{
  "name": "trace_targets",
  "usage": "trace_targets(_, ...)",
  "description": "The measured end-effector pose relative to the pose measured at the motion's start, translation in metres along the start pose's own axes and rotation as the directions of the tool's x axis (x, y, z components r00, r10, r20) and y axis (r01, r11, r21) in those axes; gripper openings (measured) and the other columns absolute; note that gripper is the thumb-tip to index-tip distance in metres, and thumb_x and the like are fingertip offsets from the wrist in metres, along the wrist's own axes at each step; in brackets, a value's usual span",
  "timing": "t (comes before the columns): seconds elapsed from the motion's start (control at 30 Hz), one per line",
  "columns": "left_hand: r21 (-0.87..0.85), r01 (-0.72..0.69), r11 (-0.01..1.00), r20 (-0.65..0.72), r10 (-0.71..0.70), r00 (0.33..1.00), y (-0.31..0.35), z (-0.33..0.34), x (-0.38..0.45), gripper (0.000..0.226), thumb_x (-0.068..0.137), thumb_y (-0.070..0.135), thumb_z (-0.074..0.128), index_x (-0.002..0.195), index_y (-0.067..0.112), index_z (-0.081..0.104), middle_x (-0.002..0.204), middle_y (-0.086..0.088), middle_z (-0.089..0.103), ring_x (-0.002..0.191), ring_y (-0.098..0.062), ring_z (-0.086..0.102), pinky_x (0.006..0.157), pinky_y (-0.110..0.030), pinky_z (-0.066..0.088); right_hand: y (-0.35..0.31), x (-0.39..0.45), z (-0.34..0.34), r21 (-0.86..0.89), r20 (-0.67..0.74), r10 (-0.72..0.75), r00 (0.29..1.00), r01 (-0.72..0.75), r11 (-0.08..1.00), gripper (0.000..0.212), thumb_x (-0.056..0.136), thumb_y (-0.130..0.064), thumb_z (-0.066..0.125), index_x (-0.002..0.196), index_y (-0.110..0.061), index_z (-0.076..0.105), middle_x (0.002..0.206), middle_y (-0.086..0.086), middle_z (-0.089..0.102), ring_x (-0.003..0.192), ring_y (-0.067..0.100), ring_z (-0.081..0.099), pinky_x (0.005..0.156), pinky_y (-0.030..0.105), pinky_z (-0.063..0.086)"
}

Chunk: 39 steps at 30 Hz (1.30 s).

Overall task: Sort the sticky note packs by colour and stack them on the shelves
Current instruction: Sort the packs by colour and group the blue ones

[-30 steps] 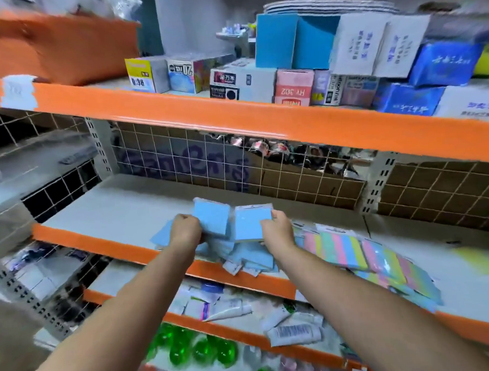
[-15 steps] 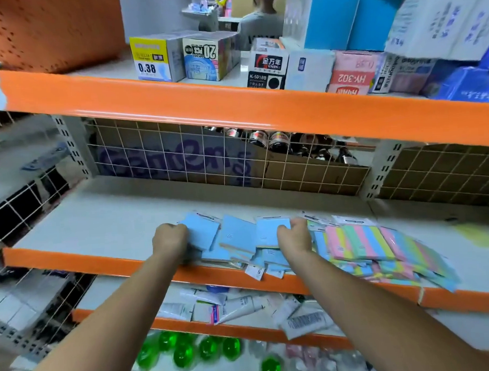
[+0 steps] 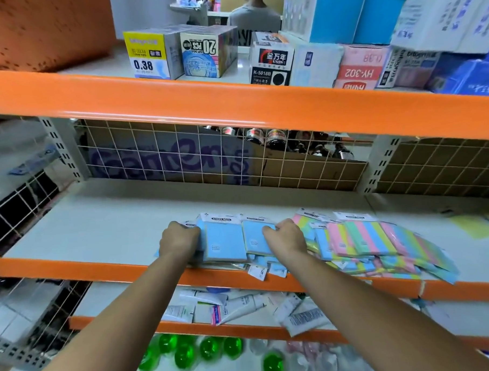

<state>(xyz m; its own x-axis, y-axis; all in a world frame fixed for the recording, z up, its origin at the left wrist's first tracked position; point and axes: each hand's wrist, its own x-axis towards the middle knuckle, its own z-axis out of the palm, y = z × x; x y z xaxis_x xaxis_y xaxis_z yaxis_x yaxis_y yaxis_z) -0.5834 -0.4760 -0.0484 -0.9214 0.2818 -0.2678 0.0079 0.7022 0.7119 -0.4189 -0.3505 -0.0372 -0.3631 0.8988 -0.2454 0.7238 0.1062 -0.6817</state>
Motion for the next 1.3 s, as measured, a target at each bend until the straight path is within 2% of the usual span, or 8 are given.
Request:
trace_targets(0.07, 0.011, 0.001, 1.0, 0.002, -0.001, 1.0, 0.0, 0.0, 0.0, 0.031, 0.083, 0.023, 0.056, 0.108, 0.005, 0.056, 0.11, -0.015, 0.062, 0.101, -0.035, 0.058, 0.086, -0.039, 0.05, 0.0, -0.002, -0.003, -0.031, -0.035, 0.001, 0.999, -0.002, 1.0, 0.041, 0.088, -0.036, 0.055, 0.122, -0.014, 0.05, 0.117, 0.004, 0.053, 0.101, 0.026, 0.055, 0.07, 0.028, 0.038)
trace_targets(0.13, 0.021, -0.006, 1.0, 0.004, 0.006, 1.0, 0.0, 0.001, -0.001, 0.032, 0.083, 0.025, 0.055, 0.108, 0.006, 0.056, 0.11, -0.014, 0.061, 0.101, -0.035, 0.058, 0.085, -0.04, 0.05, 0.001, -0.004, -0.004, -0.054, -0.062, 0.0, 0.998, -0.003, 0.999, 0.044, 0.089, -0.036, 0.053, 0.127, -0.014, 0.05, 0.125, 0.005, 0.051, 0.11, 0.028, 0.052, 0.077, 0.03, 0.037)
trace_targets(0.4, 0.039, -0.032, 0.999, -0.02, 0.032, 0.999, 0.004, -0.001, -0.005, 0.032, 0.087, 0.026, 0.049, 0.111, 0.006, 0.052, 0.115, -0.016, 0.057, 0.104, -0.035, 0.054, 0.09, -0.045, 0.049, 0.004, -0.006, -0.008, -0.079, -0.081, 0.031, 0.996, -0.038, 0.996, 0.041, 0.091, -0.035, 0.051, 0.125, -0.012, 0.051, 0.123, 0.006, 0.053, 0.109, 0.028, 0.053, 0.074, 0.029, 0.039)
trace_targets(0.7, 0.037, -0.079, 0.996, -0.051, 0.081, 0.995, 0.012, -0.006, -0.011, 0.026, 0.09, 0.025, 0.049, 0.109, 0.007, 0.049, 0.117, -0.014, 0.054, 0.102, -0.035, 0.053, 0.087, -0.042, 0.047, 0.005, -0.009, -0.011, -0.1, -0.061, 0.023, 0.998, -0.029, 0.995, 0.04, 0.092, -0.034, 0.051, 0.126, -0.014, 0.05, 0.124, 0.005, 0.053, 0.109, 0.027, 0.053, 0.071, 0.028, 0.036)
trace_targets(0.9, 0.053, -0.163, 0.985, -0.066, 0.166, 0.984, 0.028, -0.012, -0.016, 0.022, 0.087, 0.026, 0.05, 0.101, 0.008, 0.053, 0.111, -0.012, 0.058, 0.098, -0.034, 0.055, 0.085, -0.04, 0.047, 0.003, -0.013, -0.017, -0.093, -0.03, 0.003, 1.0, -0.006, 0.996, 0.035, 0.091, -0.031, 0.052, 0.122, -0.015, 0.052, 0.12, 0.004, 0.055, 0.1, 0.024, 0.056, 0.057, 0.025, 0.033)
trace_targets(1.07, 0.095, -0.229, 0.969, -0.072, 0.236, 0.969, 0.041, -0.009, -0.03, 0.021, 0.087, 0.023, 0.05, 0.104, 0.011, 0.05, 0.114, -0.012, 0.056, 0.104, -0.033, 0.052, 0.09, -0.041, 0.045, 0.004, -0.016, -0.025, -0.062, 0.006, -0.034, 0.999, 0.034, 0.998, 0.034, 0.091, -0.027, 0.052, 0.123, -0.014, 0.053, 0.121, 0.005, 0.056, 0.093, 0.024, 0.055, 0.056, 0.023, 0.033)
trace_targets(1.2, 0.118, -0.292, 0.949, -0.088, 0.303, 0.949, 0.052, -0.005, -0.041, 0.024, 0.088, 0.02, 0.048, 0.109, 0.009, 0.052, 0.119, -0.012, 0.053, 0.108, -0.033, 0.05, 0.091, -0.041, 0.043, 0.008, -0.018, -0.033, -0.028, 0.005, -0.065, 0.998, 0.066, 0.997, 0.032, 0.09, -0.023, 0.052, 0.121, -0.015, 0.057, 0.122, 0.005, 0.057, 0.096, 0.025, 0.055, 0.071, 0.026, 0.043)
trace_targets(1.3, 0.061, -0.377, 0.924, -0.083, 0.381, 0.921, 0.064, 0.0, -0.05, 0.016, 0.088, 0.018, 0.047, 0.101, 0.01, 0.053, 0.115, -0.012, 0.056, 0.102, -0.031, 0.052, 0.084, -0.039, 0.044, 0.011, -0.021, -0.045, 0.017, -0.008, -0.089, 0.996, 0.09, 0.996, 0.03, 0.089, -0.016, 0.05, 0.115, -0.005, 0.061, 0.118, 0.014, 0.061, 0.096, 0.029, 0.059, 0.083, 0.035, 0.051)
